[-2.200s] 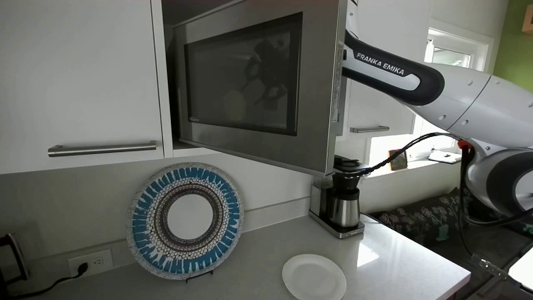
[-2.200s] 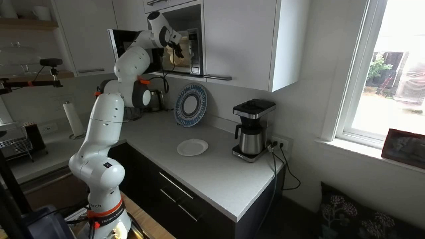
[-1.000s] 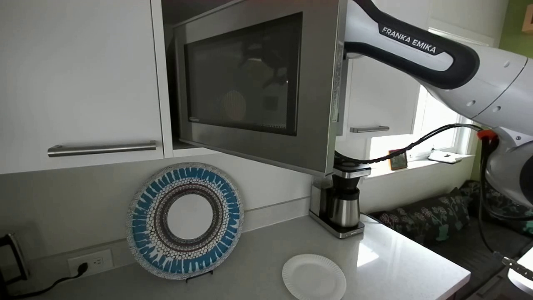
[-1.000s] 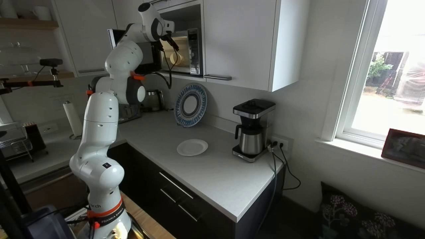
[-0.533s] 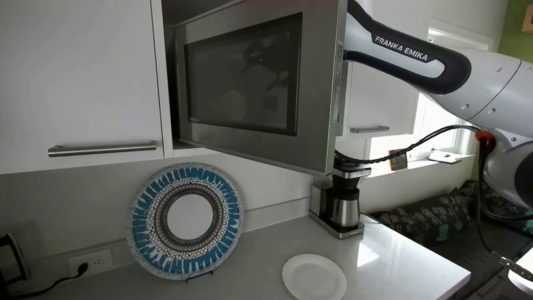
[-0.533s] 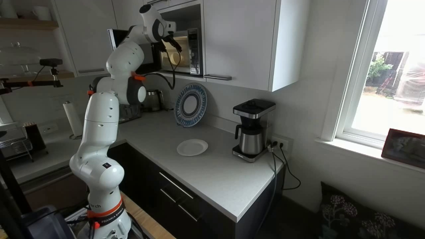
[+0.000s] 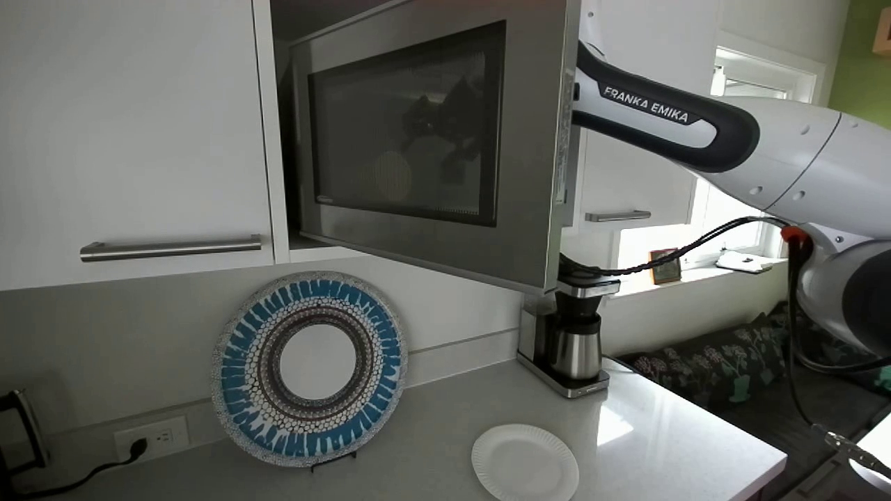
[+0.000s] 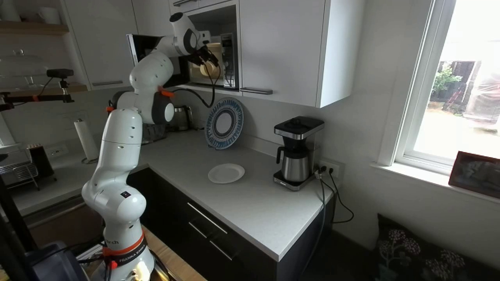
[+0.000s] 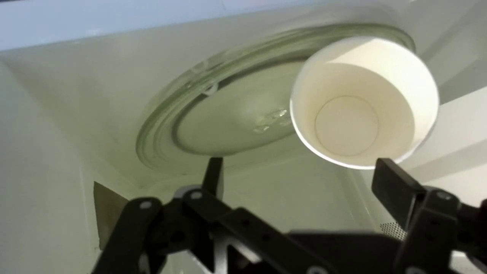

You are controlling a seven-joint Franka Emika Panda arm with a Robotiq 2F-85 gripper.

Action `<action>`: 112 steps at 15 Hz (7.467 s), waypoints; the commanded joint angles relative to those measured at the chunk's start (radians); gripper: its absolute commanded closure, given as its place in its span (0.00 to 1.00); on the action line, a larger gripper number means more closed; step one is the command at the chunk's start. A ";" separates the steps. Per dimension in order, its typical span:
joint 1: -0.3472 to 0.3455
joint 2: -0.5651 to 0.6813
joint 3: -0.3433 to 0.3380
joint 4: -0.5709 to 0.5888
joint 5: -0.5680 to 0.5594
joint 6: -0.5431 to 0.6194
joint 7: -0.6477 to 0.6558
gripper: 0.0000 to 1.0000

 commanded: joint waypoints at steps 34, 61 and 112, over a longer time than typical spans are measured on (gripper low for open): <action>0.063 0.045 0.032 0.149 0.074 -0.119 0.551 0.99; -0.022 0.046 0.071 0.179 0.409 -0.136 0.990 0.99; -0.020 0.165 -0.078 0.355 0.637 -0.261 1.752 1.00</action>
